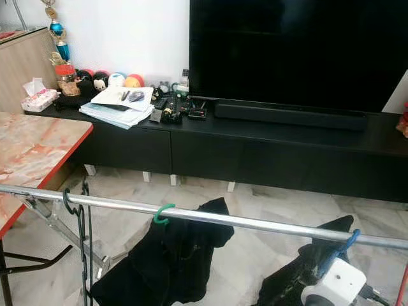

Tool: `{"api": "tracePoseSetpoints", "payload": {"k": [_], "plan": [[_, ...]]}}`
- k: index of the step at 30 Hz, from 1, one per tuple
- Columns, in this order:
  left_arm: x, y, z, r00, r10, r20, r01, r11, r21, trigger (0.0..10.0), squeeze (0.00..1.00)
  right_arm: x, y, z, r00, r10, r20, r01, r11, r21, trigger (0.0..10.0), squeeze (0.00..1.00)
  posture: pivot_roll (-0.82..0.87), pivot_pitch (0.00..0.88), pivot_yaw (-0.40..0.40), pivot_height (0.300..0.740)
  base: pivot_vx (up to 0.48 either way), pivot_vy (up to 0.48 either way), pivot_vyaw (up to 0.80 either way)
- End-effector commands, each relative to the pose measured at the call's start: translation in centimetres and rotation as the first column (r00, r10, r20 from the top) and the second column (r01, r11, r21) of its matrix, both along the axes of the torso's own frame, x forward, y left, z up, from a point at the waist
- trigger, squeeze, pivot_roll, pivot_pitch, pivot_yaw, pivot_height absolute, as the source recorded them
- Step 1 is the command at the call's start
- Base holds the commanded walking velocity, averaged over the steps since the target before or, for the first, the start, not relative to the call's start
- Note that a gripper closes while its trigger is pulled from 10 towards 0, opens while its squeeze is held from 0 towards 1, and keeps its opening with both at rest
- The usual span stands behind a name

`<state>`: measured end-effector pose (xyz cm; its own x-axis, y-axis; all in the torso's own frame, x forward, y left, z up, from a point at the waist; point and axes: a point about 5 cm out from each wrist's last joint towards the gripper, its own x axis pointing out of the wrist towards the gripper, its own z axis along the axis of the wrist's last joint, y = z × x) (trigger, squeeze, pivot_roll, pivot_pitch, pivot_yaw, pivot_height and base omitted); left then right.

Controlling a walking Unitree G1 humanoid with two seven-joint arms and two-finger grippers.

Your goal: Hang hanger

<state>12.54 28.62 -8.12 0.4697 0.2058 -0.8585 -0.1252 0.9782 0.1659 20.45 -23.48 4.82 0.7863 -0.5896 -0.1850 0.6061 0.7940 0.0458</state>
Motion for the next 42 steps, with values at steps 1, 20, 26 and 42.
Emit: {"api": "tracePoseSetpoints", "payload": {"k": [1, 20, 26, 42], "plan": [[-0.2, 0.2, 0.0, 1.0, -0.022, -0.018, 0.023, 1.0, 0.015, 10.0, 0.0, 0.0, 0.0, -0.6, 0.999, -0.021, -0.034, 0.022, 0.999, 0.039, 10.0, 0.0, 0.1, 0.0, -0.032, 0.74, 0.0, 0.0, 0.0], [-0.1, 0.3, 0.1, 0.999, -0.028, -0.019, 0.028, 0.999, 0.02, 10.0, 0.0, 2.5, -1.4, -0.9, 0.993, -0.089, -0.079, 0.101, 0.981, 0.168, 10.0, 0.0, 0.1, 0.0, -0.032, 0.74, 0.0, 0.0, 0.0], [-0.1, 0.2, 0.0, 0.999, -0.028, -0.019, 0.029, 0.999, 0.02, 10.0, 0.0, 1.4, -2.2, -1.2, 0.968, -0.225, -0.111, 0.242, 0.952, 0.185, 10.0, 0.0, 0.1, 0.0, -0.032, 0.74, 0.0, 0.0, 0.0], [-0.1, 0.2, 0.0, 0.999, -0.036, -0.026, 0.037, 0.999, 0.022, 10.0, 0.0, 2.2, -1.9, -2.2, 0.961, -0.197, -0.192, 0.241, 0.939, 0.245, 10.0, 0.0, 0.11, 0.0, -0.028, 0.74, 0.0, 0.0, 0.0]]}}
